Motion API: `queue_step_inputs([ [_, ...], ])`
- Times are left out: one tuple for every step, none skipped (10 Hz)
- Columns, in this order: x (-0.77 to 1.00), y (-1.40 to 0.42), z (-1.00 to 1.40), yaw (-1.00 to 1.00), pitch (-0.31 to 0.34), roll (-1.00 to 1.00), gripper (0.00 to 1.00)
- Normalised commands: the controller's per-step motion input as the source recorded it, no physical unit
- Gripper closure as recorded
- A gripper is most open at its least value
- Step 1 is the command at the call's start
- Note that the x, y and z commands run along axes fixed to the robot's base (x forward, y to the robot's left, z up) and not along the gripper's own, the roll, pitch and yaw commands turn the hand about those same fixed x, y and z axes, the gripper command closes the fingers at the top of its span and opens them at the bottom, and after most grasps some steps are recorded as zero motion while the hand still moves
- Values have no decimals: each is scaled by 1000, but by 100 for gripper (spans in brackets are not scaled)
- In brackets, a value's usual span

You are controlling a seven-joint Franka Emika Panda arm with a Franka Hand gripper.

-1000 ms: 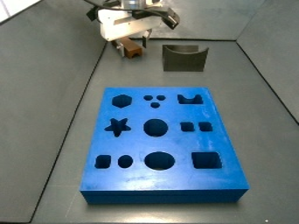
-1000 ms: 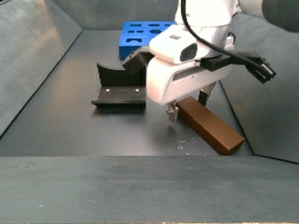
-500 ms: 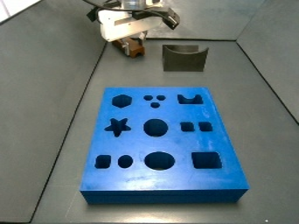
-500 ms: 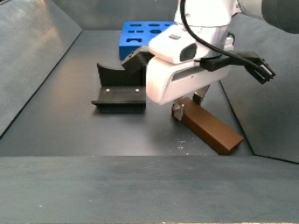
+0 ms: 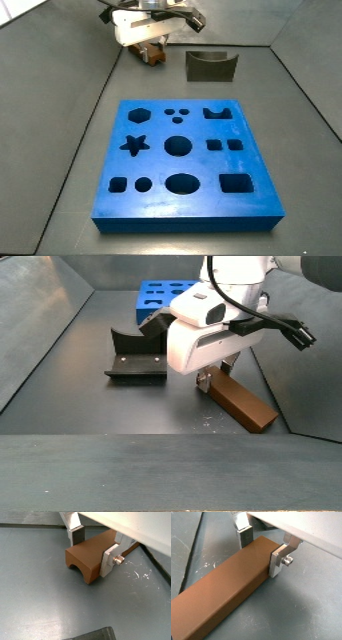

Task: Pick up the arch object. Move up. Place the arch object on the fixture. Regrasp the arch object. Rotate the arch object. Move to above the board. Insert the arch object.
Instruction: Pick up the arch object, then move up, then place the arch object on the fixture.

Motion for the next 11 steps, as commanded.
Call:
queue_step_inputs([
  [0, 0, 0, 0, 0, 0, 100],
  [0, 0, 0, 0, 0, 0, 100],
  [0, 0, 0, 0, 0, 0, 100],
  [0, 0, 833, 0, 0, 0, 100],
  [3, 5, 837, 11, -2, 1, 100],
  [-8, 7, 754, 2, 25, 7, 100],
  [-11, 0, 587, -9, 60, 20, 100],
  [-13, -2, 452, -13, 67, 36, 100],
  [-19, 1, 264, -17, 63, 60, 100],
  [0, 0, 1000, 0, 0, 0, 100],
  [4, 1, 1000, 1, -10, 14, 100],
])
